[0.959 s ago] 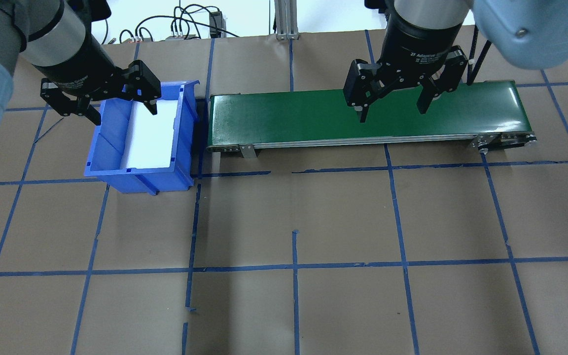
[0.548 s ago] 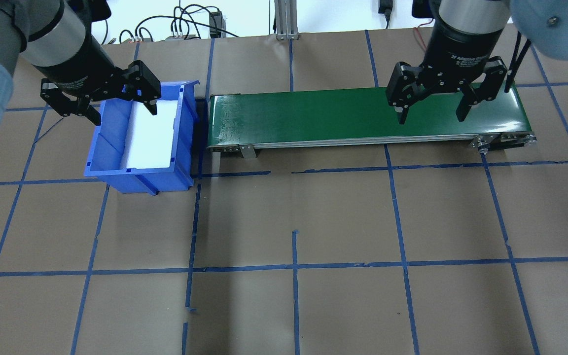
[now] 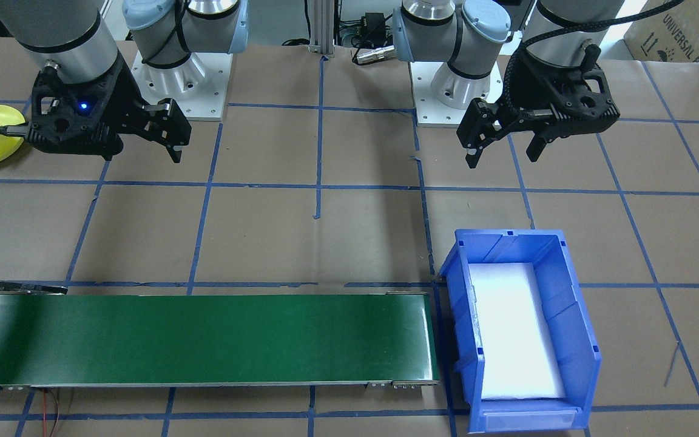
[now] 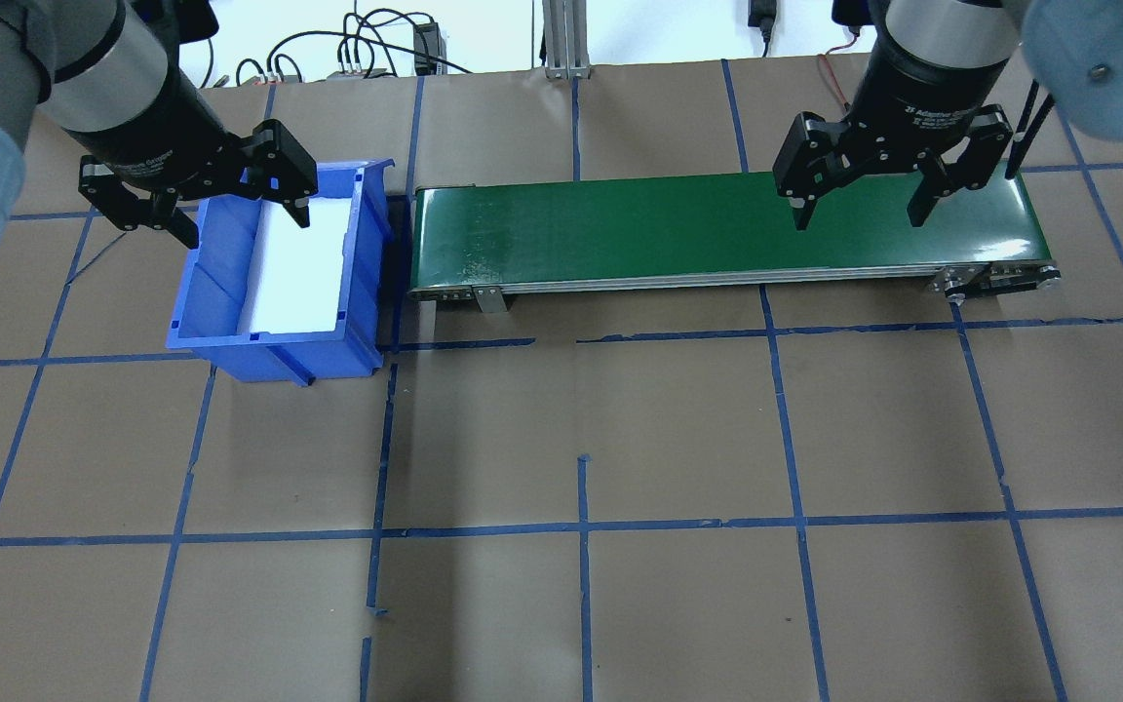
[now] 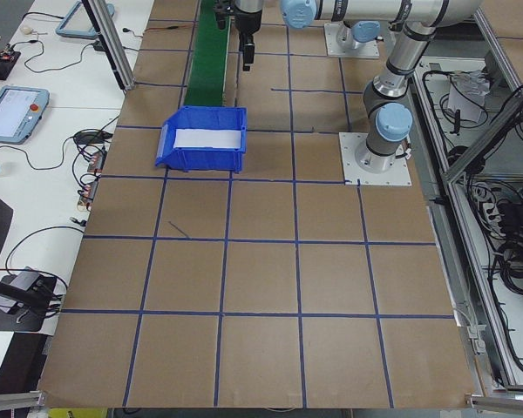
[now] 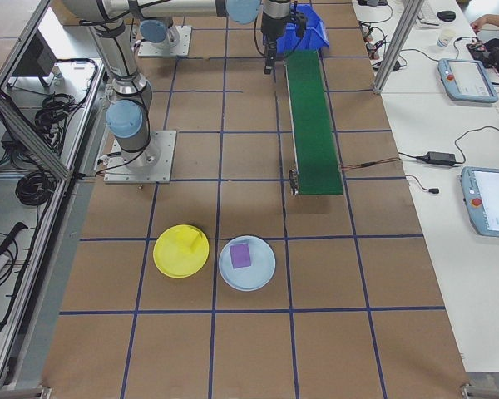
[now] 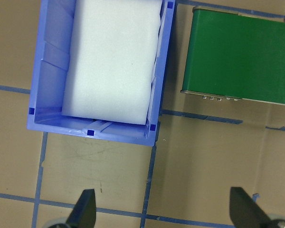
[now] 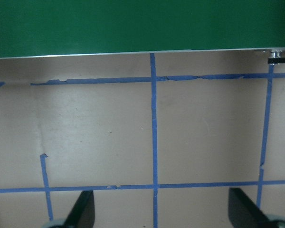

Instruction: Move block left to right into plate

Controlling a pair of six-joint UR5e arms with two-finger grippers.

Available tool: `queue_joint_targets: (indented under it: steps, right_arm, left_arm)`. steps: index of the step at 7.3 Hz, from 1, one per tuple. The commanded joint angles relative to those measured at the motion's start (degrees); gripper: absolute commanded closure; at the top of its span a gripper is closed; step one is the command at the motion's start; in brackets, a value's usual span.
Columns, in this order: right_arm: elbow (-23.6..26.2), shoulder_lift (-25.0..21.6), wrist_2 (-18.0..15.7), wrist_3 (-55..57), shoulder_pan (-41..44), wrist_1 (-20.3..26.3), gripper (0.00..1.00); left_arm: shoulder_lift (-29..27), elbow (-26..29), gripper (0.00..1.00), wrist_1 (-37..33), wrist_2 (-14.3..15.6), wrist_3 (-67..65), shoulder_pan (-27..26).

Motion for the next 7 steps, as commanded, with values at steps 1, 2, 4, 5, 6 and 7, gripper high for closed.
queue_joint_targets:
  steps: [1,2,4,5,6,7]
  right_arm:
    - [0.09,-0.03,1.03,-0.48,-0.45,-2.6,0.0]
    - [0.09,-0.03,1.03,-0.48,-0.37,-2.6,0.0]
    - [0.18,-0.29,0.94,-0.39,-0.28,-2.42,0.0]
    - [0.26,-0.38,0.94,-0.39,-0.54,-2.42,0.0]
    - [0.18,-0.38,0.94,-0.39,-0.37,-2.42,0.0]
    - [0.18,-0.38,0.94,-0.39,-0.37,-2.42,0.0]
  left_arm:
    - [-0.05,-0.07,0.0,0.07,-0.12,0.0,-0.04]
    - [-0.14,0.02,0.0,0.16,-0.2,0.0,-0.04]
    - [-0.14,0.02,0.0,0.25,-0.29,0.0,-0.22]
    - [-0.14,-0.07,0.0,0.16,-0.29,0.0,-0.22]
    - [-0.22,0.02,0.0,0.51,-0.55,0.0,-0.22]
    - [-0.4,0.19,0.0,0.86,-1.08,0.09,0.04]
